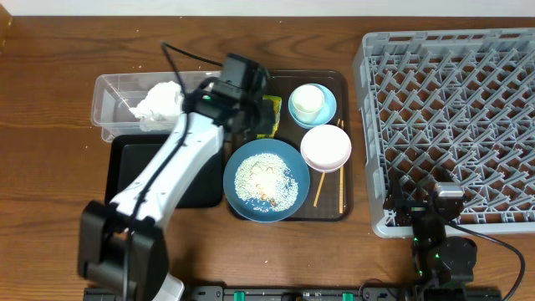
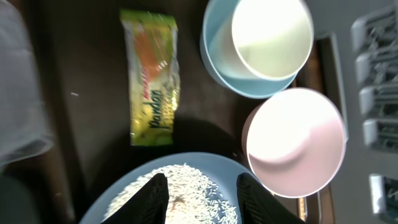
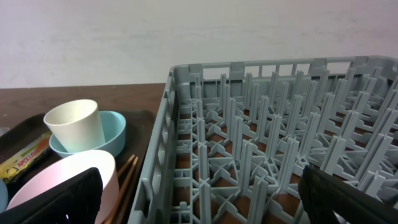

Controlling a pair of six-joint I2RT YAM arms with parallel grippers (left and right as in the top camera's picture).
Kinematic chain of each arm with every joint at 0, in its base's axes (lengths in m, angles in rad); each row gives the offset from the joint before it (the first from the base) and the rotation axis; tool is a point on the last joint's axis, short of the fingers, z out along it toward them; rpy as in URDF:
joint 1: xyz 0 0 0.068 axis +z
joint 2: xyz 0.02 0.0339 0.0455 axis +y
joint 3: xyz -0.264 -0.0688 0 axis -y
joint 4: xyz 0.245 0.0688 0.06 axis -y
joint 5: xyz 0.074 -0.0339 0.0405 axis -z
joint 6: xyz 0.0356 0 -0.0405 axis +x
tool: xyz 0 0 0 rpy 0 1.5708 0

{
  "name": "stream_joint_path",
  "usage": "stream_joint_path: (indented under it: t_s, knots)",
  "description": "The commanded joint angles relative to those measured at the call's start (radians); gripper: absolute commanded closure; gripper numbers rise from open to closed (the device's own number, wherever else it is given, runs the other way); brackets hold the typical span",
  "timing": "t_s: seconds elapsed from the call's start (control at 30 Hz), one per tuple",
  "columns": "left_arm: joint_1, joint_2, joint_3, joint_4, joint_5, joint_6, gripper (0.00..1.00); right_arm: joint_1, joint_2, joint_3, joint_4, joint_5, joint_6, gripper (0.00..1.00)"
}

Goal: Sort waste into correct bins and load items into the dishwasher rack
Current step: 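Release the tissue and move the left gripper back to the tray, then grasp the yellow-green Apollo snack wrapper with the left gripper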

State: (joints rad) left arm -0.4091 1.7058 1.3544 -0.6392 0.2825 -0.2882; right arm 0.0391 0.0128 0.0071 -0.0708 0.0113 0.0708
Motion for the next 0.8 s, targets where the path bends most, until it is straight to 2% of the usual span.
stream_joint_path:
  t_s: [0.0, 0.13, 0.17, 0.3, 0.47, 0.67, 0.77]
  knots:
    - [-0.020, 0.053, -0.008, 0.007, -0.007, -0.002, 0.61, 0.008, 0.001, -0.002, -0.004, -0.001, 0.002, 0.01]
    - [-0.029, 0.109, -0.008, 0.048, -0.015, -0.002, 0.60, 0.008, 0.001, -0.002, -0.004, -0.001, 0.002, 0.01]
    - [-0.029, 0.121, -0.008, 0.062, -0.032, -0.002, 0.56, 0.008, 0.001, -0.002, -0.004, -0.001, 0.002, 0.01]
    - [-0.029, 0.141, -0.008, 0.106, -0.128, -0.002, 0.54, 0.008, 0.001, -0.002, -0.004, -0.001, 0.002, 0.01]
    - [-0.029, 0.156, -0.008, 0.159, -0.138, -0.001, 0.42, 0.008, 0.001, -0.002, -0.004, -0.001, 0.002, 0.01]
    - [-0.029, 0.188, -0.008, 0.171, -0.148, -0.001, 0.40, 0.008, 0.001, -0.002, -0.004, -0.001, 0.002, 0.01]
    - [-0.029, 0.216, -0.008, 0.175, -0.177, -0.001, 0.33, 0.008, 0.001, -0.002, -0.004, -0.001, 0.002, 0.01]
